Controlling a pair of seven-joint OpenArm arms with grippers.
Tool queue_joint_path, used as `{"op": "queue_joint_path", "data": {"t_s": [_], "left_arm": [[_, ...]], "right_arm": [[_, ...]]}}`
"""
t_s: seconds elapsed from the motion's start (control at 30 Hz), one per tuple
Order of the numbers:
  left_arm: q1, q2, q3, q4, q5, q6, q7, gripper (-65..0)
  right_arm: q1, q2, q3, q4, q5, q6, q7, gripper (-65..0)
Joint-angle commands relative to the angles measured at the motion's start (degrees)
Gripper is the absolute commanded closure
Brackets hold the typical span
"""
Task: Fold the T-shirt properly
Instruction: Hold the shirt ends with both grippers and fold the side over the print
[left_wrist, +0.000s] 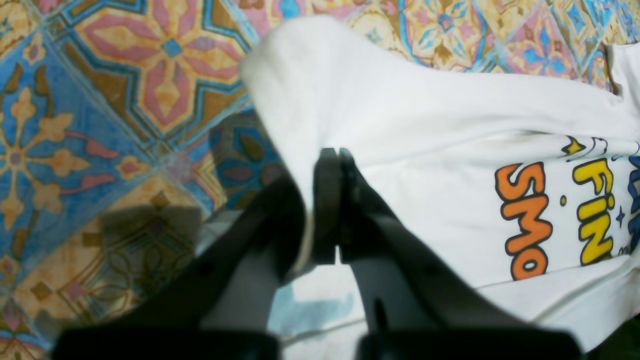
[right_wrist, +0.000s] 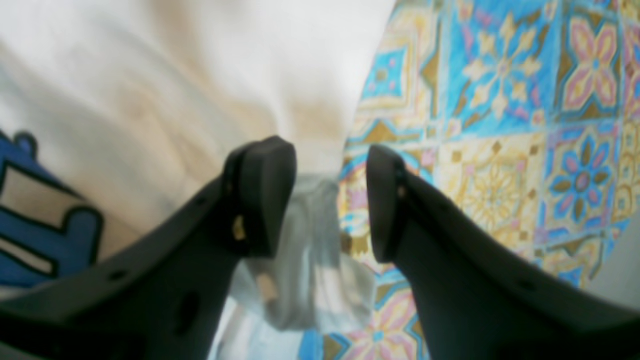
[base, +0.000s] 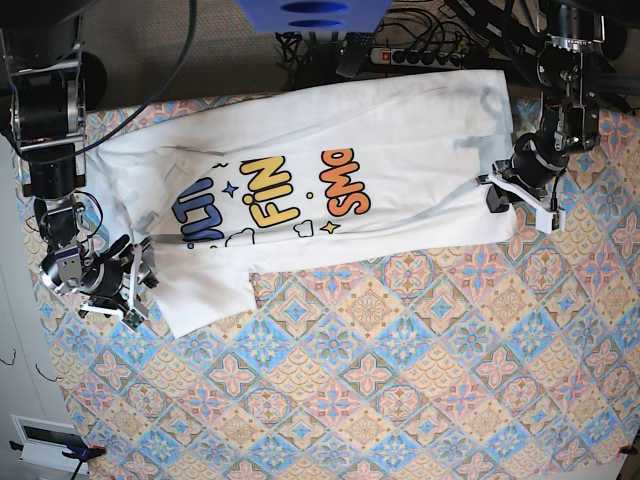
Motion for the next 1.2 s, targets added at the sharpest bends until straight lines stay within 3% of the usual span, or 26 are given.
{"op": "queue_joint_path", "data": {"t_s": [0.0, 0.37, 0.43, 0.6, 0.9, 0.97, 1.17], "left_arm": [[-0.36, -0.84, -0.31, 0.85, -0.52, -0.26, -0.88, 0.0], [-0.36, -0.84, -0.31, 0.85, -0.52, -0.26, -0.88, 0.0], [-0.36, -0.84, -0.31, 0.85, -0.52, -0.26, -0.88, 0.0], [-0.36, -0.84, -0.31, 0.85, -0.52, -0.26, -0.88, 0.0], [-0.36, -0.84, -0.49, 1.12, -0.61, -0.26, -0.96, 0.0], [-0.36, -0.84, -0.58, 1.12, -0.61, -0.26, -0.96, 0.0], [0.08, -1.36, -0.49, 1.12, -0.52, -0.26, -5.27, 0.0]], "right_arm": [[1.31, 1.20, 0.22, -0.32, 0.21, -0.29, 0.69, -26.4], [2.01, 1.20, 0.13, -3.49, 0.21, -0.29, 1.83, -24.7], [2.01, 1.20, 0.13, -3.49, 0.21, -0.29, 1.83, -20.1], [2.01, 1.20, 0.57, -3.49, 0.21, -0.29, 1.83, -0.1], [1.31, 1.72, 1.27, 0.38, 0.30, -0.29, 1.48, -0.2], [-1.16, 3.22, 4.00, 4.43, 0.30, -0.29, 1.30, -0.2], [-9.59, 3.39, 13.84, 15.68, 0.30, -0.29, -1.69, -0.2]]}}
